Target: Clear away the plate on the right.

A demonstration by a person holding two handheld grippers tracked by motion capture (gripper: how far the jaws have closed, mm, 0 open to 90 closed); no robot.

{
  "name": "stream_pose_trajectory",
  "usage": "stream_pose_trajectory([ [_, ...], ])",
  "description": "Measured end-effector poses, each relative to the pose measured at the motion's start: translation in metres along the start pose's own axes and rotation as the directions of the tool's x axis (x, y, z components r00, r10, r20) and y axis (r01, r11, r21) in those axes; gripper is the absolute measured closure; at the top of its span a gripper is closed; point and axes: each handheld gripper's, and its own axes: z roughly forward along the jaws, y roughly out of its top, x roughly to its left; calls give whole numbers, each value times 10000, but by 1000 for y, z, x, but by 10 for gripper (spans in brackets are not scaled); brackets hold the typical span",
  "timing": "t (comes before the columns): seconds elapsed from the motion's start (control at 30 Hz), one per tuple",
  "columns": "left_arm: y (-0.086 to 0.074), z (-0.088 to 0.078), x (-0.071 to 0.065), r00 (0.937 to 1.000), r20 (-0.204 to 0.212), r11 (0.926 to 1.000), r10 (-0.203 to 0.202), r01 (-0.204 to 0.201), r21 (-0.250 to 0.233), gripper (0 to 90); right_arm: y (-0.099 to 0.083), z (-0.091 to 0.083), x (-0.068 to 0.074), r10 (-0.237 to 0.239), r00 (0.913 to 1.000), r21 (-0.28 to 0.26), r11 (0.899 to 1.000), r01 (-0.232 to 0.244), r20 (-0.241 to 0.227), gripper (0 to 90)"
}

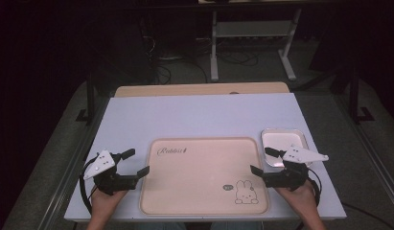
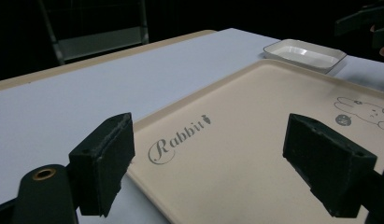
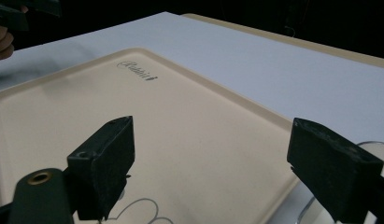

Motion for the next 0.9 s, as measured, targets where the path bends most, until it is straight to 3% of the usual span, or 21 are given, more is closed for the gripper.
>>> stream_pose_trajectory([
  [0.17, -1, -2, 1, 9999, -61, 10000, -82, 82, -32, 162, -1, -7, -4, 372, 9988, 240, 9990, -365, -319, 155],
  [0.53, -1, -2, 2, 9999, -115, 9999, -113, 113, -30, 162, -2, -20, -8, 643, 9974, 348, 9974, -632, -317, 145],
  [0.9, -1, -4, 2, 9998, -200, 9999, -87, 86, -62, 162, -7, -33, -14, 1041, 9936, 807, 9917, -1003, -438, 150],
])
